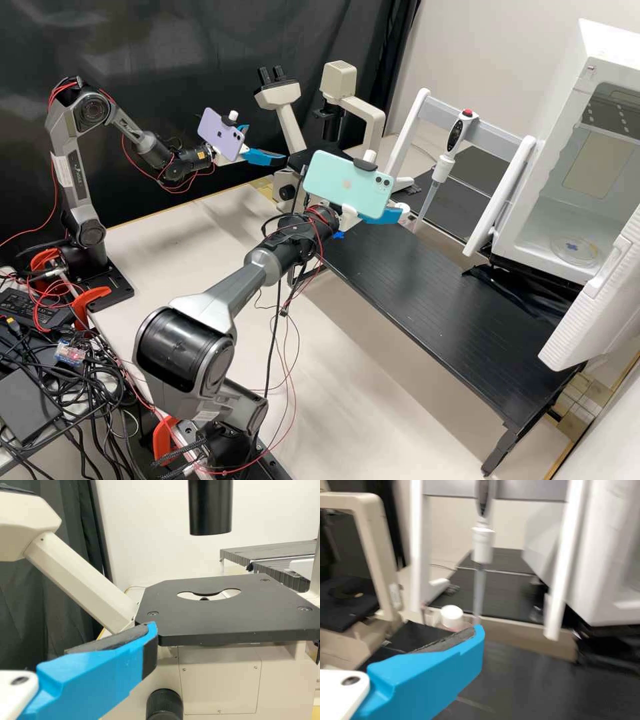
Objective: Move the petri dish to the incubator
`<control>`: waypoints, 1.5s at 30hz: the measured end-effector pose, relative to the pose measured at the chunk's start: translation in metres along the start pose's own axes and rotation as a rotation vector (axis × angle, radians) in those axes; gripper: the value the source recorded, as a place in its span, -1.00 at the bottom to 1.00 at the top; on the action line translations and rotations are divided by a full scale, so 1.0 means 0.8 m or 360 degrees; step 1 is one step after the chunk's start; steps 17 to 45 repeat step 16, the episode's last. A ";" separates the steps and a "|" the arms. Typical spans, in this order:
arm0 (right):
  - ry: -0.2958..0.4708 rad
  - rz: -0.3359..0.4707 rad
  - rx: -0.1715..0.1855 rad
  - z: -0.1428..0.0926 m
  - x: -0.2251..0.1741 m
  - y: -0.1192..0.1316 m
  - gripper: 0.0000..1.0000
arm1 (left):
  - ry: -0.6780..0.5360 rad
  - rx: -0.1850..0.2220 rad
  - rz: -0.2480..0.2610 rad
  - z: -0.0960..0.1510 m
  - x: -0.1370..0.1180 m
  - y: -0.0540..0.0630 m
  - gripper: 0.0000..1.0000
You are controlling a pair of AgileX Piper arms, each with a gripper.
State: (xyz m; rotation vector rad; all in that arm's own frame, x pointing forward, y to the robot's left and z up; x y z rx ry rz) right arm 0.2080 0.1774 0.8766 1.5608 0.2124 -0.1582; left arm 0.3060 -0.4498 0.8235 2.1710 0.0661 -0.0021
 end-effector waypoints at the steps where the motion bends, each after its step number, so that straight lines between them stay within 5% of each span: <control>1: -0.0040 0.0040 -0.0001 0.008 -0.006 -0.002 1.00 | 0.0000 0.0000 0.0000 0.000 0.000 0.000 1.00; 5: -0.0149 0.0214 0.0021 0.033 -0.023 -0.011 1.00 | 0.0000 0.0000 0.0000 0.000 0.000 0.000 1.00; 10: -0.0201 0.0501 -0.0016 0.058 -0.022 -0.028 1.00 | 0.0000 0.0000 0.0000 0.000 0.000 0.000 1.00; 16: -0.0013 0.0798 -0.0042 0.072 -0.012 -0.032 1.00 | 0.0000 0.0000 0.0000 0.000 0.000 0.000 1.00; 45: -0.0013 0.0798 -0.0042 0.072 -0.012 -0.032 1.00 | 0.0000 0.0000 0.0000 0.000 0.000 0.000 1.00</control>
